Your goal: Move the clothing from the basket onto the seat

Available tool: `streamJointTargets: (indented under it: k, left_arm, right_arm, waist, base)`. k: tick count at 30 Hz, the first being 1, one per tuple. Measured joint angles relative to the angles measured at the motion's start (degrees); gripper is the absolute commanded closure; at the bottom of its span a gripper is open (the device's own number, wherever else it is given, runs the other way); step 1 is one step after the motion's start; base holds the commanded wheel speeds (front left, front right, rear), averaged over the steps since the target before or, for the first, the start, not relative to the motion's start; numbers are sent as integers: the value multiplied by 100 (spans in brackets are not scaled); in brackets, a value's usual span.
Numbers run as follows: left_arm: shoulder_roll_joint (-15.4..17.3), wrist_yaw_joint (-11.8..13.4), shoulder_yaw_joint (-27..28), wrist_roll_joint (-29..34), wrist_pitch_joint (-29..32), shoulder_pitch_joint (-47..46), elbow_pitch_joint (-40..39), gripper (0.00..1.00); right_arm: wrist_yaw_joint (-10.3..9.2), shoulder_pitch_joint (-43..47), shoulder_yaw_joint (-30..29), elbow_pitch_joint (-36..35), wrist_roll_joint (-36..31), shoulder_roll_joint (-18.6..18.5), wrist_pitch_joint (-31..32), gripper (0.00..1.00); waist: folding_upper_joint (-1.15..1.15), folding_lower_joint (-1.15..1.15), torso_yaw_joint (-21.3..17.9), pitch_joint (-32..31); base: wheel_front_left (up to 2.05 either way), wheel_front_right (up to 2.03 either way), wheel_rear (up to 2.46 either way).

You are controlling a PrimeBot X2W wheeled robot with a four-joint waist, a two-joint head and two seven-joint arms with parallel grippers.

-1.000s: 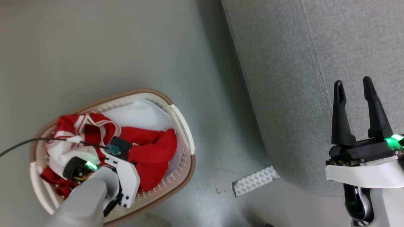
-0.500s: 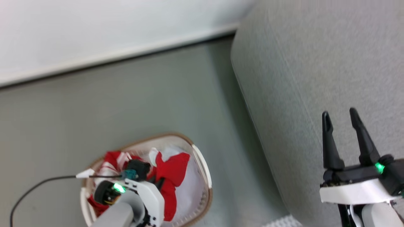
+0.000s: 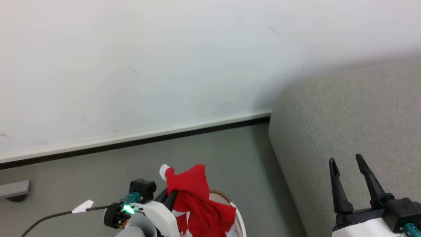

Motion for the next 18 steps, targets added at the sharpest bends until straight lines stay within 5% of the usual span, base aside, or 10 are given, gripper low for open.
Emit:
streamJointTargets:
  k: [18]
  left_arm:
    - [960, 683, 194, 121, 638, 245, -2624, 100]
  right_arm:
    - [0, 10, 1181, 266, -21, -287, 0, 0]
  waist:
    - [0, 2, 875, -643]
  base:
    - [0, 0, 0]
